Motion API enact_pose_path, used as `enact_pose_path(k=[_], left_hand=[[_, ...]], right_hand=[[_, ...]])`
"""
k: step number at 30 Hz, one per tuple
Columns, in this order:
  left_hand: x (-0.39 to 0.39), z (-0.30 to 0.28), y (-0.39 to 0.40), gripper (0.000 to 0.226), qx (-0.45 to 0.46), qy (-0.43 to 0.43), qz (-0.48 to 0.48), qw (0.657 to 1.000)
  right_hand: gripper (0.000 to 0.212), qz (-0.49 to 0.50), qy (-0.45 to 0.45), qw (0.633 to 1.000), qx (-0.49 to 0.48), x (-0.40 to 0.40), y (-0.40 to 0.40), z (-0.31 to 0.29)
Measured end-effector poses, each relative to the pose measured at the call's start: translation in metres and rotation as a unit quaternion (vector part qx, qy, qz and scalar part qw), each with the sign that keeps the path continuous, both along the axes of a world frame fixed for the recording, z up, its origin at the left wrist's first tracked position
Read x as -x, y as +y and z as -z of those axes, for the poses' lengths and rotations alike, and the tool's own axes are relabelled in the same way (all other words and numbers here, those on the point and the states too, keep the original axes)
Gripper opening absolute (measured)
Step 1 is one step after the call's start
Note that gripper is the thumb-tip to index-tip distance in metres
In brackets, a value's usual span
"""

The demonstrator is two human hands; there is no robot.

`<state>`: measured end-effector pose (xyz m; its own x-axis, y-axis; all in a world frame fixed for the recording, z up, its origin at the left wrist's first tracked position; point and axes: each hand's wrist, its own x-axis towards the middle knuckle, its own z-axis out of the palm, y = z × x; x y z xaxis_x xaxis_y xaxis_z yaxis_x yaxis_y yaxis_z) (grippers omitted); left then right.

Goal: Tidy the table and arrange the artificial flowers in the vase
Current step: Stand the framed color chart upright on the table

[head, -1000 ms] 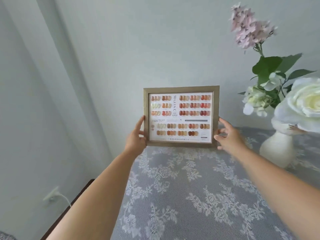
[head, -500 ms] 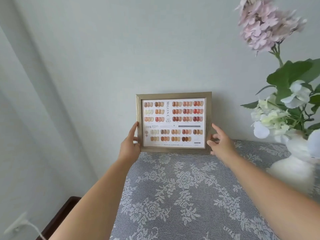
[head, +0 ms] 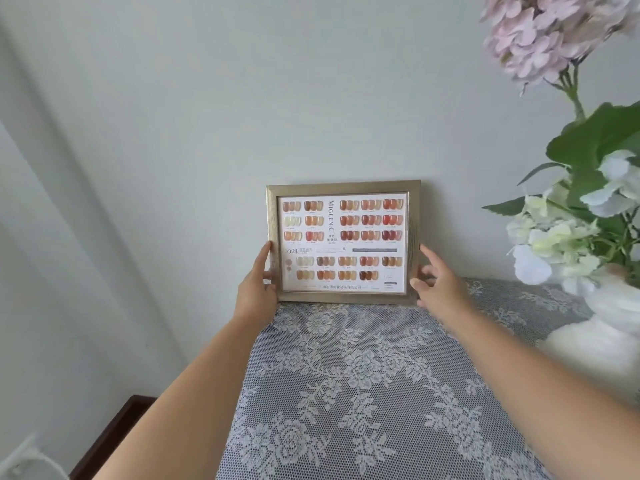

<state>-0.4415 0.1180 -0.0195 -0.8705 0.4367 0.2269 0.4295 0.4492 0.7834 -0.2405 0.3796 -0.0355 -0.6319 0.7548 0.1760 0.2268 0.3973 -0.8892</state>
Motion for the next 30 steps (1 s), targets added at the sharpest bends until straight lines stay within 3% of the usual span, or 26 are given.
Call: enact_pose_path(k=[19,30], left_hand=[[-0.015,-0.004,-0.012,0.089,0.057,0.044,0.022,0.997],[-0.032,-0.001,-0.016,0.089,0.051,0.026,0.026,0.998]], right_hand=[[0.078,0.003,0.001,1.0,0.013,-0.024,-0.009,0.002],[0.072,0.0,-0.007,1.0,0.023,-0.044,-0.015,0.002]])
